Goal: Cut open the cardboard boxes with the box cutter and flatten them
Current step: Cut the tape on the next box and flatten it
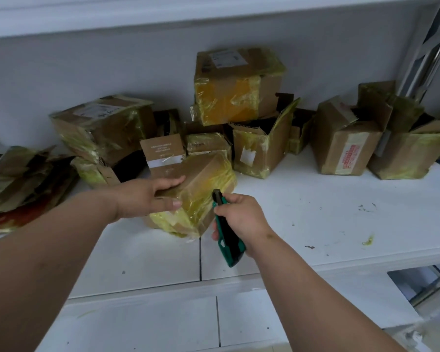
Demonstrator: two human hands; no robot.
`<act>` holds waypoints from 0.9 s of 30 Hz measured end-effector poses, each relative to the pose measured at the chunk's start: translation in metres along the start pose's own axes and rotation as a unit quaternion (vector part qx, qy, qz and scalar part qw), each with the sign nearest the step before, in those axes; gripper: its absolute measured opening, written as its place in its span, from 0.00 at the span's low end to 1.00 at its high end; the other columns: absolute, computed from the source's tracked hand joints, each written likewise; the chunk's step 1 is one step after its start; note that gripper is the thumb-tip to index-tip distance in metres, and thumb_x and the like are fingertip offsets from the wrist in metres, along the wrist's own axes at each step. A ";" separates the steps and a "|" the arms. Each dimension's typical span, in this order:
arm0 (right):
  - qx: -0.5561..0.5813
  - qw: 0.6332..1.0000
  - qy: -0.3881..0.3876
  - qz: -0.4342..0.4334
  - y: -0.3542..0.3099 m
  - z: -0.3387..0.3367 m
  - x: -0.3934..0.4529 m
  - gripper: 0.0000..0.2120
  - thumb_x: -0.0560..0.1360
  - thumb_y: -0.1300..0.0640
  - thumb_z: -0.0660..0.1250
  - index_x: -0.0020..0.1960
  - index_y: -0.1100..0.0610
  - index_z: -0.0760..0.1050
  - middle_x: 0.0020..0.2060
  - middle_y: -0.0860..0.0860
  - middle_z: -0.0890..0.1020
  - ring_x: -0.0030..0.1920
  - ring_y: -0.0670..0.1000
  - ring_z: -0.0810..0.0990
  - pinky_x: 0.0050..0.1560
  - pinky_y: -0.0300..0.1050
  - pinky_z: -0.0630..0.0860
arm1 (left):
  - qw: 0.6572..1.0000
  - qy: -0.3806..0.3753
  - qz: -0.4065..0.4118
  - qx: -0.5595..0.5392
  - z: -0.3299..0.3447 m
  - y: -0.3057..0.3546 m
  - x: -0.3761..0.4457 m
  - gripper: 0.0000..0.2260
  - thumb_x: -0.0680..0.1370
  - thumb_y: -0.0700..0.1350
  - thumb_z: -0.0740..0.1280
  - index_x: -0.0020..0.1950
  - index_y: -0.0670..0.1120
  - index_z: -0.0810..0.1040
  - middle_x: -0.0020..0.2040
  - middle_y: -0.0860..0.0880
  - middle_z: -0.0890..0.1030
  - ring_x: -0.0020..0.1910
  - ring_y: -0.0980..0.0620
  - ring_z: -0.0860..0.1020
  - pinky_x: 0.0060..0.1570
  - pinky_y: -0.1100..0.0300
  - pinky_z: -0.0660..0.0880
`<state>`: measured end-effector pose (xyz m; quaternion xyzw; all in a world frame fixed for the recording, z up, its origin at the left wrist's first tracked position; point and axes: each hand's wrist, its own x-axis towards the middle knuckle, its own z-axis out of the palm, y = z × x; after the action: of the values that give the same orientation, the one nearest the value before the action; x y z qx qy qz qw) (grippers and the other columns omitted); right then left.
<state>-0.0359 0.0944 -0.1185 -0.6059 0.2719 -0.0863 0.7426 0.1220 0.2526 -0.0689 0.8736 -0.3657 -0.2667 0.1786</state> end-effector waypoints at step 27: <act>-0.010 0.997 -0.072 -0.009 0.025 -0.011 -0.039 0.20 0.78 0.68 0.63 0.67 0.54 0.76 0.28 0.59 0.76 0.22 0.56 0.74 0.27 0.42 0.74 | 0.976 0.082 -0.003 0.202 0.015 0.019 0.012 0.37 0.65 0.74 0.52 0.75 0.70 0.54 0.76 0.55 0.65 0.72 0.51 0.68 0.62 0.56 0.73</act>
<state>-0.0789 0.1093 -0.1322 -0.6207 0.2131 -0.0466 0.7531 0.1095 0.2296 -0.0756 0.9115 -0.3939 -0.1153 0.0269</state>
